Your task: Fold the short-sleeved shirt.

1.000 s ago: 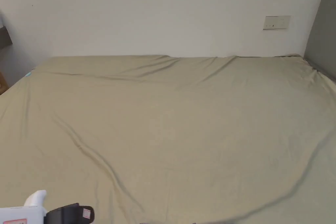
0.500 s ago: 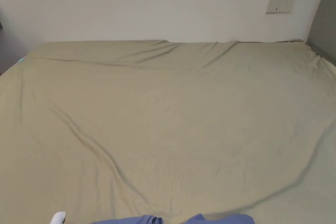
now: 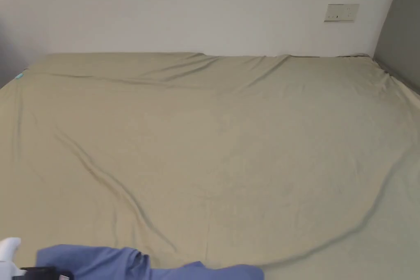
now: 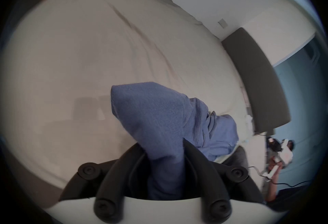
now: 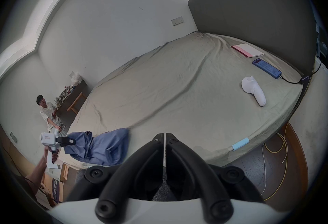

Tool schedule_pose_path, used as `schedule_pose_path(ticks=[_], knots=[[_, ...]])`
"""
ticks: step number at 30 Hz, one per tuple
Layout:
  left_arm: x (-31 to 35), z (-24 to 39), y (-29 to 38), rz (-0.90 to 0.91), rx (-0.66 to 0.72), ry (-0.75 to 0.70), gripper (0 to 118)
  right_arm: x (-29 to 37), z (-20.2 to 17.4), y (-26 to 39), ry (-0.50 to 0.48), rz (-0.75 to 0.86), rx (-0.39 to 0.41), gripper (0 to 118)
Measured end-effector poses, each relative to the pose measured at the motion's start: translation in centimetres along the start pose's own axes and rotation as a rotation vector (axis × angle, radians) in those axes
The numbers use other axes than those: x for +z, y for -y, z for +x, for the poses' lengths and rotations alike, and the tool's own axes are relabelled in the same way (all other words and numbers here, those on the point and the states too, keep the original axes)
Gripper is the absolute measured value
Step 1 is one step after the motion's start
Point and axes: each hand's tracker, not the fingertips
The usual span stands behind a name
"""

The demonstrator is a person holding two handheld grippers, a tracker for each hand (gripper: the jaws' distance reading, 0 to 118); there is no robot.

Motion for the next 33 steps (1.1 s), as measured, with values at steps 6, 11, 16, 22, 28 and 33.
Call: schedule_pose_path(ticks=[6,11,16,22,28,33], knots=[[5.1,7.4,-4.2,-0.071,0.031,-0.243,15,0.7,-0.6,0.0,0.062,0.031,0.103,11],[-1.4,17.9,-2.3,-0.089,-0.299,-0.151,15,0.6,-1.1,0.2,0.027,0.034,0.101,11],[-14.2,20.9,1.5,-0.241,-0.295,-0.035,15,1.9,-1.6,0.2,-0.015,0.06,0.101,9],[-21.2,20.9,4.6,-0.268,-0.252,-0.122,17,4.5,-0.8,0.0,0.049,0.09,0.155,7],[-17.9,20.5,4.9,-0.218,-0.168,0.164,109,4.7,0.8,-0.2,0.054,0.104,0.128,7],[-11.1,19.5,3.6,0.113,-0.137,0.066,105,4.4,0.7,0.0,0.057,0.105,0.107,7]])
